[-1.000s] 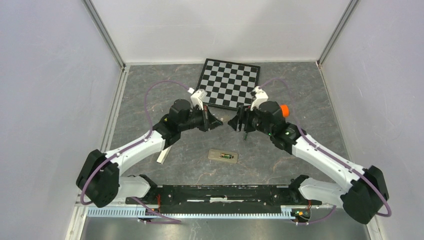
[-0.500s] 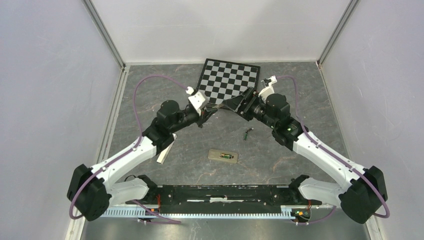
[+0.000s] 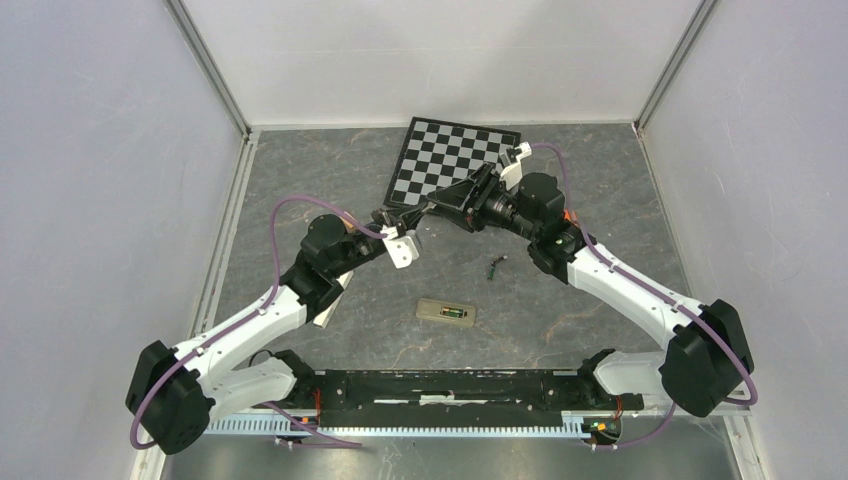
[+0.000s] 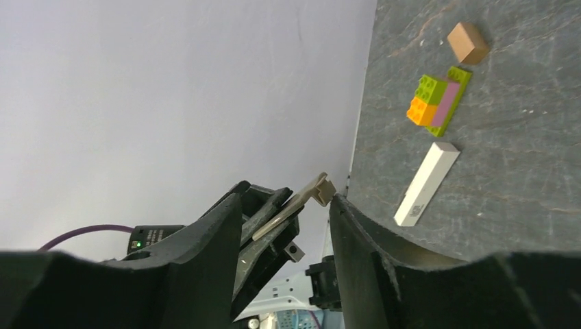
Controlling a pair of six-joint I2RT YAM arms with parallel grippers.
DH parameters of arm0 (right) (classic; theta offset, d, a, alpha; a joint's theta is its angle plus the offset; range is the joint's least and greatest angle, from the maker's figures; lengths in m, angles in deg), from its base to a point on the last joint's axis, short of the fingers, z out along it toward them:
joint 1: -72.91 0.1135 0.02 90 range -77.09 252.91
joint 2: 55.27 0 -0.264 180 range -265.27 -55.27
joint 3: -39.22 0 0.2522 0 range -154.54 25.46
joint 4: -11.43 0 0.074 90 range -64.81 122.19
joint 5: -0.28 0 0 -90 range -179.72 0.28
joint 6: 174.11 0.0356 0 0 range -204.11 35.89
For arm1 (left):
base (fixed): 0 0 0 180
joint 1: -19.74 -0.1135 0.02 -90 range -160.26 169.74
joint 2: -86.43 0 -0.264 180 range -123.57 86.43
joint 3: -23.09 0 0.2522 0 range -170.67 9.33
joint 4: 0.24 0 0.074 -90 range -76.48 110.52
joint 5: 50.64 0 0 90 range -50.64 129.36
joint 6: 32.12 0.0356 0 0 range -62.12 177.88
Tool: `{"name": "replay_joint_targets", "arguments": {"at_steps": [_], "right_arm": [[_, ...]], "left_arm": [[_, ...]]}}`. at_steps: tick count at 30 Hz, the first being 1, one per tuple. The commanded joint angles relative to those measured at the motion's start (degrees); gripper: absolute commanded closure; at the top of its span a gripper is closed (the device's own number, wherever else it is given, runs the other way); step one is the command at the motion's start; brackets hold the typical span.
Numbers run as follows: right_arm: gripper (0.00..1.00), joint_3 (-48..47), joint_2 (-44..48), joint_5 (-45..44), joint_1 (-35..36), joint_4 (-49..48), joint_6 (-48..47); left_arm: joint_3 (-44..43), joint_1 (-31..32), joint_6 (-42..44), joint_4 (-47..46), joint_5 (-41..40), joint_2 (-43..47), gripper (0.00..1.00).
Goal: Load the batteries into the remote control
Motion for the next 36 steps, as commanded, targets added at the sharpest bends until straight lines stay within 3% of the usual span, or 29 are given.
{"name": "replay_joint_targets", "arguments": {"at_steps": [1, 7, 11, 14, 24, 29, 36], "right_arm": [[0.49, 1.1, 0.8, 2.4, 0.2, -5.2, 3.4], [0.69, 1.7, -0.4, 4.1, 0.2, -7.8, 5.2], [0.9, 3.6, -0.1, 3.3, 0.2, -9.8, 6.6], [1.0, 4.9, 0.7, 1.6, 0.2, -10.4, 7.0], [1.0, 6.4, 0.6, -0.4, 0.2, -13.6, 7.0], [1.0, 8.1, 1.4, -1.6, 0.1, -16.3, 6.3], [1.0, 12.3, 3.9, -4.8, -0.9, -22.9, 4.5]], "left_arm": [[0.8, 0.7, 6.1, -3.0, 1.2, 1.0, 0.98], [1.1, 1.2, 5.7, -3.0, 1.1, 1.3, 0.98], [0.9, 1.3, 1.0, -2.3, 2.4, 1.9, 0.9], [1.7, 1.7, -3.3, -3.5, 2.2, 2.8, 0.85], [3.6, 2.6, -10.3, -5.1, 1.5, 3.7, 0.69], [3.3, 2.6, -16.5, -6.0, -0.7, 3.8, 0.48], [2.4, 2.6, -32.3, -5.0, -3.2, 5.6, 0.18]]}}
